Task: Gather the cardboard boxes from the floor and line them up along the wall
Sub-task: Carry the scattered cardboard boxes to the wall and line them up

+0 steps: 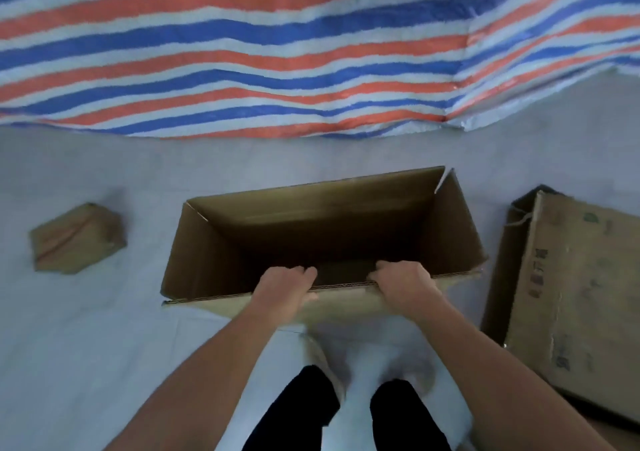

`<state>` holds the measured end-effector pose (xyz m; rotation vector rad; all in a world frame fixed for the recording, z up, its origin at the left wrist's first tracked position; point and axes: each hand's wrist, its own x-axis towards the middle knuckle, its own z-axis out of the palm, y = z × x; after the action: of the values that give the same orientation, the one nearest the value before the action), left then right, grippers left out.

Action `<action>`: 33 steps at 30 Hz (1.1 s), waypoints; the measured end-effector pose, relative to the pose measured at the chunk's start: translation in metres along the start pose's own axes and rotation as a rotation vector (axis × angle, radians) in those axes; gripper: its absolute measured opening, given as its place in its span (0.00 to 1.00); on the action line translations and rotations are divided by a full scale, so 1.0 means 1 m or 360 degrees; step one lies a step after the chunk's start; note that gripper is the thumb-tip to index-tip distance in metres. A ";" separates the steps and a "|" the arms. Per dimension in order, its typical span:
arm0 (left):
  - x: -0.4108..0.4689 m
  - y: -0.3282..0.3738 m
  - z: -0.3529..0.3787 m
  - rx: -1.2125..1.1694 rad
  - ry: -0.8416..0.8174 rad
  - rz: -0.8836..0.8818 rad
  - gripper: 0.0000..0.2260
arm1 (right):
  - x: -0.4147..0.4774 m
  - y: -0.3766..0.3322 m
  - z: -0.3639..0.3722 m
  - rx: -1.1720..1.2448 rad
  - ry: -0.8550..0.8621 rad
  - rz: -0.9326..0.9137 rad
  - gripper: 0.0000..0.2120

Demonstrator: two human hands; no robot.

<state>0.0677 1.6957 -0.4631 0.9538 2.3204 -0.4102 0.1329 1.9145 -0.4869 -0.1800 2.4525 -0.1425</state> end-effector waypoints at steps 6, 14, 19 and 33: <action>-0.138 -0.090 -0.010 -0.0252 0.0217 -0.0607 0.16 | -0.011 -0.133 -0.100 -0.0356 0.0332 -0.0409 0.14; -0.329 -0.247 0.061 -0.0358 0.0176 -0.1157 0.12 | 0.002 -0.382 -0.188 -0.0588 0.0510 -0.0718 0.13; -0.463 -0.341 0.109 -0.0422 0.0225 -0.1417 0.09 | 0.012 -0.561 -0.214 -0.0650 0.0561 -0.0849 0.21; -0.644 -0.618 0.227 -0.0517 0.0399 -0.1973 0.09 | 0.152 -0.942 -0.285 -0.0555 0.0693 -0.1356 0.15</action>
<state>0.0830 0.8133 -0.2019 -0.7246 2.8329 -0.3526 -0.0767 0.9783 -0.2213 -1.4741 2.6324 -0.1236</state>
